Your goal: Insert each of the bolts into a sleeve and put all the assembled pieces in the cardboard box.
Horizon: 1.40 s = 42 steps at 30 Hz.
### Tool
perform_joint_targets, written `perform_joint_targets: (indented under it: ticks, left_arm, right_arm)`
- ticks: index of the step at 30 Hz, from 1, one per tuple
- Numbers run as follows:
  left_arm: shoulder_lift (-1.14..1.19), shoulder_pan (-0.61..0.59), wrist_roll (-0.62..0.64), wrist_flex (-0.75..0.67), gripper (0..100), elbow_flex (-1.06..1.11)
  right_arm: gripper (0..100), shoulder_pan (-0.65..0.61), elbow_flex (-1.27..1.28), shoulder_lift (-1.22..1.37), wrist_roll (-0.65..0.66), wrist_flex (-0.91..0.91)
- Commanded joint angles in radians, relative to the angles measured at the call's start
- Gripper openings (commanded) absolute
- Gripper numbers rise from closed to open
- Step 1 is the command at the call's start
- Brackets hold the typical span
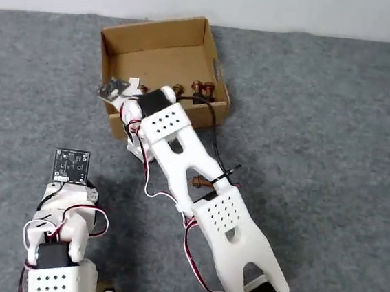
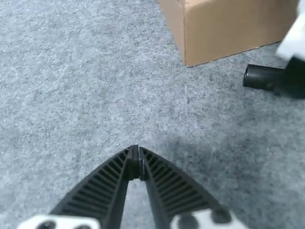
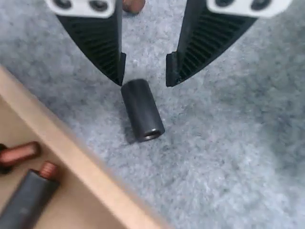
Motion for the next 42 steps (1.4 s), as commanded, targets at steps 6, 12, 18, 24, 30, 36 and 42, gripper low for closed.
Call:
perform_joint_targets:
  ticks: [6,12,18,24,30,36,42]
  left_arm:
    - [-0.003,-0.002,-0.012,-0.023,1,-0.005]
    - [-0.003,-0.002,-0.012,-0.023,1,-0.005]
    - [-0.003,-0.002,-0.012,-0.023,1,-0.005]
    - [-0.003,-0.002,-0.012,-0.021,1,-0.005]
    - [-0.003,-0.002,-0.012,-0.021,1,-0.005]
    - [-0.003,-0.002,-0.012,-0.025,1,-0.005]
    - [-0.003,0.0,-0.012,-0.026,1,-0.005]
  right_arm:
    - [13.7,-0.012,-0.193,0.091,0.015,-0.038]
    - [13.7,-0.012,-0.272,0.097,0.061,0.019]
    - [13.7,-0.018,-0.222,0.104,0.112,-0.036]
    - [13.4,-0.025,-0.138,0.104,0.109,-0.039]
    - [4.0,-0.024,-0.072,0.104,0.107,-0.09]
    - [1.0,-0.007,-0.141,0.076,0.103,-0.058]
    - [0.8,-0.001,-0.333,0.007,-0.057,0.061]
